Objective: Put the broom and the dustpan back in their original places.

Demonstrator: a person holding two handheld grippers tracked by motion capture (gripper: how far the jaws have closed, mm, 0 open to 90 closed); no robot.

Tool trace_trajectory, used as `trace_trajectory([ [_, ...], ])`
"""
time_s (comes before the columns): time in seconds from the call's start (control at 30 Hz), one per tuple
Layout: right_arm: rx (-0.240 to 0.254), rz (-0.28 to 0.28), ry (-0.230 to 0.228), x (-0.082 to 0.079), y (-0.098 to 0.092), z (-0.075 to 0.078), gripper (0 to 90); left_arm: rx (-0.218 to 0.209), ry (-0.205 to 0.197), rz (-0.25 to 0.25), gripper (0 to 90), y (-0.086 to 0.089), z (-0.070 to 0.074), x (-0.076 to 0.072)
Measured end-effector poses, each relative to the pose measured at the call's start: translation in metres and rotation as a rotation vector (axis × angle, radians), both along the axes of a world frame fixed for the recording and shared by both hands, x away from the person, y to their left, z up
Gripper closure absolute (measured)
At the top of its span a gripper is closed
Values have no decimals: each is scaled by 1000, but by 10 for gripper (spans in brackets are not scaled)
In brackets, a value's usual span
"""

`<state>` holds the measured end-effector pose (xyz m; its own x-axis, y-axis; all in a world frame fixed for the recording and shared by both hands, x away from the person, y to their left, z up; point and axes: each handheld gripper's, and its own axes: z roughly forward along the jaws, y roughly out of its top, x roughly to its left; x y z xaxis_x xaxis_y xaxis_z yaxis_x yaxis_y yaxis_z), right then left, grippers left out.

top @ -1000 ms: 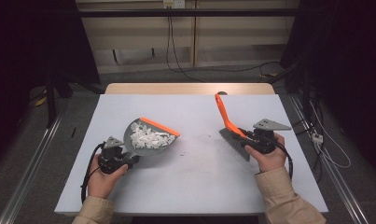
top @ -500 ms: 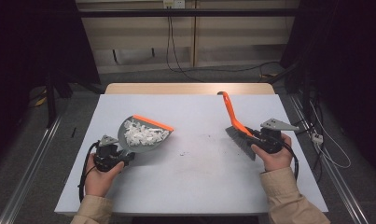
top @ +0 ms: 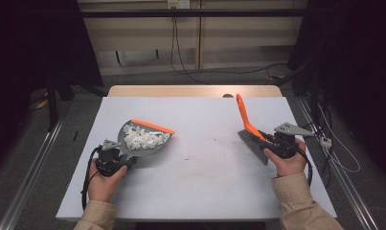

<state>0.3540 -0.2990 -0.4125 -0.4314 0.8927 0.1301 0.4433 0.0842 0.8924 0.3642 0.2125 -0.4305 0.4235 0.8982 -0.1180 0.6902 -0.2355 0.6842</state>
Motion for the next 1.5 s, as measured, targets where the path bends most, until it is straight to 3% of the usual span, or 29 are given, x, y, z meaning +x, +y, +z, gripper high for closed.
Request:
trace_trajectory([
  [0.4, -9, -27, 3, 0, -6, -3, 710, 14, 38, 70, 631, 0, -9, 2],
  [0.77, -11, -45, 3, 1, -9, -4, 710, -2, 38, 142, 630, 0, -13, 9],
  [1.0, -18, -52, 5, 1, -12, -5, 710, -3, 36, 162, 627, -2, -15, 10],
  [1.5, -34, -85, 3, 2, -19, -6, 709, -25, 30, 132, 561, -7, -15, 6],
])
